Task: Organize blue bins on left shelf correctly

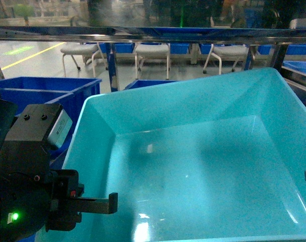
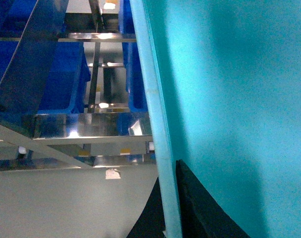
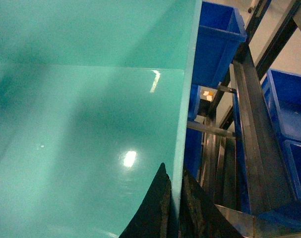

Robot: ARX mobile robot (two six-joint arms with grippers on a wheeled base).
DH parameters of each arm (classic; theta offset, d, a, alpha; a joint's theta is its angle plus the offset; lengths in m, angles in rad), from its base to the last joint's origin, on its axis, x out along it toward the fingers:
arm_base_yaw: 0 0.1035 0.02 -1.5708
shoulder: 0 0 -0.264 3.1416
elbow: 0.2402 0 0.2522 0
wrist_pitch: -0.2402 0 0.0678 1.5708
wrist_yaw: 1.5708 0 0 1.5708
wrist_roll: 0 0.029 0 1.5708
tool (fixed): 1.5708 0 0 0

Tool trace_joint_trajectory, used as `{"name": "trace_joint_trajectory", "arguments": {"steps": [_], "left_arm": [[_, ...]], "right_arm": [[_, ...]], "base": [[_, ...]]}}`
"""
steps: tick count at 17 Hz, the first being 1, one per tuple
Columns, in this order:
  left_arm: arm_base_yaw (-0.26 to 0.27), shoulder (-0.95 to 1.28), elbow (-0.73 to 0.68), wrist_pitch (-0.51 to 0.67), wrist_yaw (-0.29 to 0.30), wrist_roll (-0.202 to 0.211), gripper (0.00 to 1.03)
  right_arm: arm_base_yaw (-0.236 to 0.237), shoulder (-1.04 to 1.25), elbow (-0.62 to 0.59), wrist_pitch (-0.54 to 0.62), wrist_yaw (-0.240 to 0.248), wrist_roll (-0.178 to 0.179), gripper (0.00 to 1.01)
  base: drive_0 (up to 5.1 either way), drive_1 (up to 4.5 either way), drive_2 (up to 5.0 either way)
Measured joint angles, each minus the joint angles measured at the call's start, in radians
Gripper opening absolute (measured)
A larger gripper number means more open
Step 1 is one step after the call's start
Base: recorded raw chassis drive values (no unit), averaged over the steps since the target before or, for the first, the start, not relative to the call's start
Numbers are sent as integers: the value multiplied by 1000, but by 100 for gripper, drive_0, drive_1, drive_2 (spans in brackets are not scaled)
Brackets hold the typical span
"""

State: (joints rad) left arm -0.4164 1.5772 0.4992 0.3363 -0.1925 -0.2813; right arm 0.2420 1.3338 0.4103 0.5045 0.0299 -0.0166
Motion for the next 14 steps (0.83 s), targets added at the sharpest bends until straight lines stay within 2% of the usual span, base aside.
{"name": "trace_joint_trajectory", "arguments": {"steps": [1,4,6,8,14], "left_arm": [[0,0,0,-1,0,0,2],[-4,96,86,-2,22,18,2],[-5,159,146,-6,26,34,2],[0,208,183,-18,24,55,2],[2,214,189,-28,17,71,2]], "right_arm": [[-4,2,0,7,0,1,3],[-61,93,1,58,27,5,3],[-74,164,36,47,35,24,3],[-74,233,71,31,40,53,3],[-71,240,75,11,40,57,3]], "base": [[0,0,0],[0,0,0],[0,0,0],[0,0,0],[0,0,0]]}}
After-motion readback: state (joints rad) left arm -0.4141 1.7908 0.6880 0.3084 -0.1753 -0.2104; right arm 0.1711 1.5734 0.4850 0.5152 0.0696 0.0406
